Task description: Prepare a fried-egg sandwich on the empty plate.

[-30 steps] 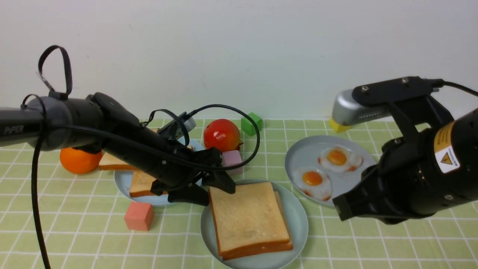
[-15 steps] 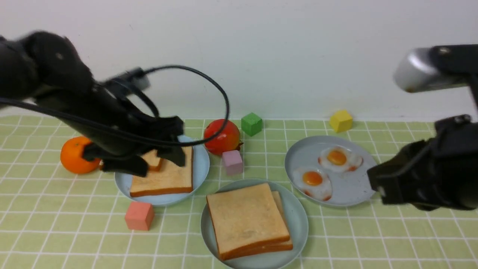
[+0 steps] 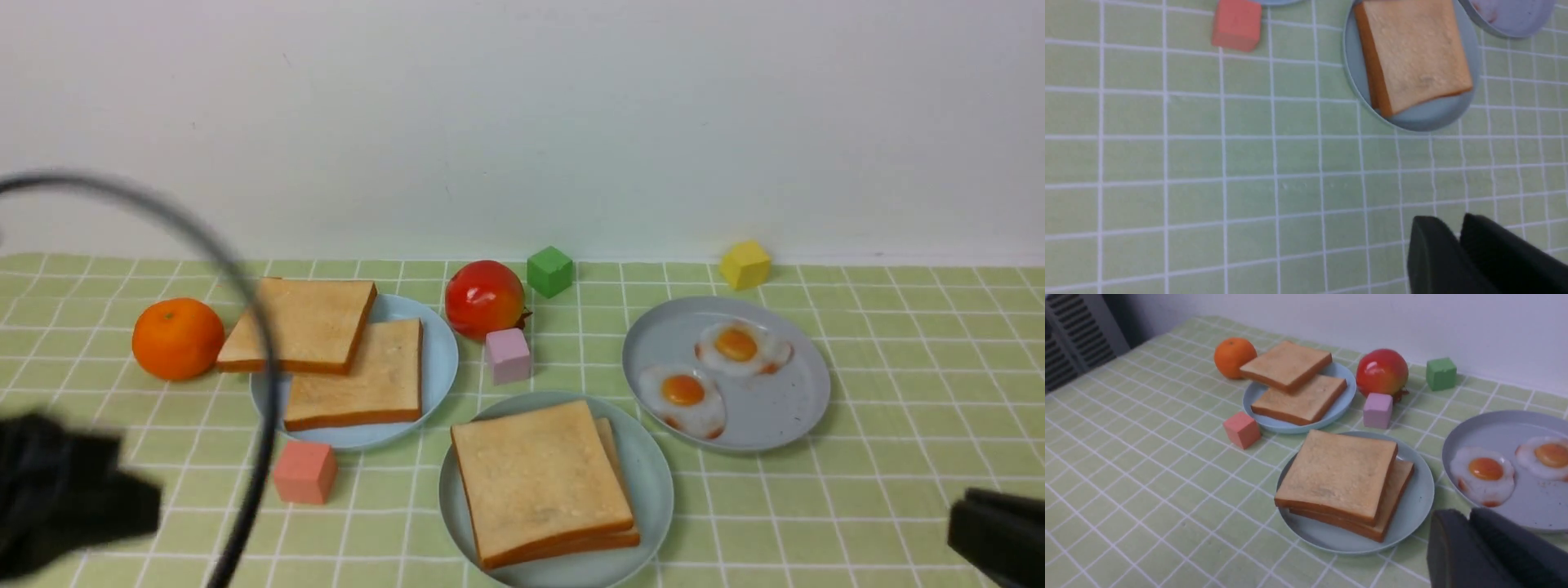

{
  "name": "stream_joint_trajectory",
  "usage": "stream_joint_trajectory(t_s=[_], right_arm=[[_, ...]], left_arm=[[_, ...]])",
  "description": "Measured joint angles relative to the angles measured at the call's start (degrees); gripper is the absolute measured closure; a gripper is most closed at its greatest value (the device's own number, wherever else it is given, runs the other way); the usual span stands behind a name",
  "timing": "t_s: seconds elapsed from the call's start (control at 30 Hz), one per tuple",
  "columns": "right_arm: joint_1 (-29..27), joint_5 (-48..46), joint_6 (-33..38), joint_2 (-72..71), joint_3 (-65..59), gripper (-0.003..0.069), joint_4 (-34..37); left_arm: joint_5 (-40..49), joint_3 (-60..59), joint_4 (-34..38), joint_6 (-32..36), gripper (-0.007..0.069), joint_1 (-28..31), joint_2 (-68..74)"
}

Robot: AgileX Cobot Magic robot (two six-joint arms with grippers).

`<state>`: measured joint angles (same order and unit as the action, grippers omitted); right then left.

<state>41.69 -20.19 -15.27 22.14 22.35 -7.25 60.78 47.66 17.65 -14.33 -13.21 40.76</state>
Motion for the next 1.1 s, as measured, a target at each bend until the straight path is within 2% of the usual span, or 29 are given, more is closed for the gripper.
stream_joint_trajectory(t_s=[0.07,0.1,0.33,0.83,0.97,1.1], right_arm=[[0.0,0.3,0.0,-2.9,-1.9,0.0573,-0.2],[0.0,0.3,0.2,-3.9,-2.6,0.0571,-0.6],[0.0,-0.4,0.2,-6.1,-3.6,0.0561,-1.5],[0.0,-0.6,0.3,-6.1,-3.8,0.0546,-1.5],[0.0,-0.6,0.3,-6.1,-3.8,0.054,-1.5],[0.0,-0.6,0.3,-6.1,-3.8,0.0537,-1.5]], left_arm=[[-1.0,-4.6,0.2,-2.1,0.0631,0.0,-7.4],[-1.9,-6.7,0.2,-3.0,0.0638,0.0,-10.4],[-6.0,-12.0,0.3,-4.1,0.0638,0.0,-20.3],[-6.6,-12.2,0.2,-3.9,0.0638,0.0,-21.1],[-13.2,-16.3,-11.1,0.2,0.0638,0.8,-24.0],[-27.2,-28.2,-23.9,-3.2,0.0638,3.6,-31.9]])
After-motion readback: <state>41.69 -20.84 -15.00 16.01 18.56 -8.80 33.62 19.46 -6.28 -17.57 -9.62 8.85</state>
